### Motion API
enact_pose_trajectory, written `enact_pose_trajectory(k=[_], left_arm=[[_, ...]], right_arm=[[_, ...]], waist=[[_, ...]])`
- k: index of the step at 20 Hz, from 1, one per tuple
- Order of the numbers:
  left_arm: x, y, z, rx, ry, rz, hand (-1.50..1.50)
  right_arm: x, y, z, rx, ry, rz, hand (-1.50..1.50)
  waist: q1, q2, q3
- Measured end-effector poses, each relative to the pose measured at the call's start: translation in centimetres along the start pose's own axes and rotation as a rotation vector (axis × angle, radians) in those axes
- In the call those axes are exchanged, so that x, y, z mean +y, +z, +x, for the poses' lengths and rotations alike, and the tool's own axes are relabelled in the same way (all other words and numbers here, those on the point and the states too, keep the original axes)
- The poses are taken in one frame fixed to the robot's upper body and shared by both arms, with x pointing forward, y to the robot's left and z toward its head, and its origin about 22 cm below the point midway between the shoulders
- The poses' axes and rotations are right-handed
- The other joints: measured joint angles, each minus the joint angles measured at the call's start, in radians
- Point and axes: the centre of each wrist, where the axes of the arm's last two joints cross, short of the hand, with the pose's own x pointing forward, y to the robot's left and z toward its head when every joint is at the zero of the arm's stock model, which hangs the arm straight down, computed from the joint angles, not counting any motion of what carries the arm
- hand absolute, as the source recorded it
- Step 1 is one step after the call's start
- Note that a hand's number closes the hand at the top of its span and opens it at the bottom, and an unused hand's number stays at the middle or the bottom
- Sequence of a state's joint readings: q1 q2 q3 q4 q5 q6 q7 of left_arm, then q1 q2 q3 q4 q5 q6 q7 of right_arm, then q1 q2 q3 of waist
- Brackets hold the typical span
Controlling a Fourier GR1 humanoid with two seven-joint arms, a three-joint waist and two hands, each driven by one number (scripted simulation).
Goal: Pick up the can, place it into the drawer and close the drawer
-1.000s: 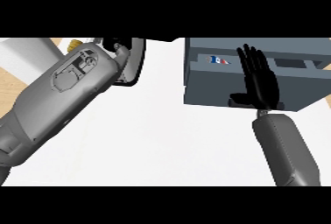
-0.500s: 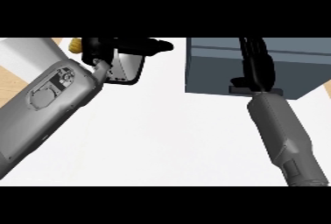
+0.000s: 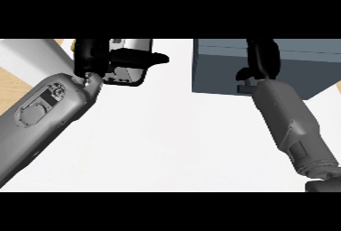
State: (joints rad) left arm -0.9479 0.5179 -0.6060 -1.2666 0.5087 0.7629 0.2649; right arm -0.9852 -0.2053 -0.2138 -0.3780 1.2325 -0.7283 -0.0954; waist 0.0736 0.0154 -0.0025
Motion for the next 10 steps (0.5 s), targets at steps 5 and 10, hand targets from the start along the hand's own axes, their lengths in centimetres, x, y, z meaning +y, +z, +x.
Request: enact_pose_trajectory(k=[5, 10], left_arm=[[0.4, 1.1, -1.0, 0.004, -0.002, -0.012, -1.5], [1.0, 1.8, -1.7, 0.0, -0.005, -0.017, -1.5]], right_arm=[[-0.3, -0.8, -0.1, 0.012, 0.005, 0.021, -1.5], [-0.5, -1.2, 0.0, 0.001, -0.007, 0.044, -1.5]], waist=[[0.006, 0.003, 0.001], [0.005, 0.007, 0.002]])
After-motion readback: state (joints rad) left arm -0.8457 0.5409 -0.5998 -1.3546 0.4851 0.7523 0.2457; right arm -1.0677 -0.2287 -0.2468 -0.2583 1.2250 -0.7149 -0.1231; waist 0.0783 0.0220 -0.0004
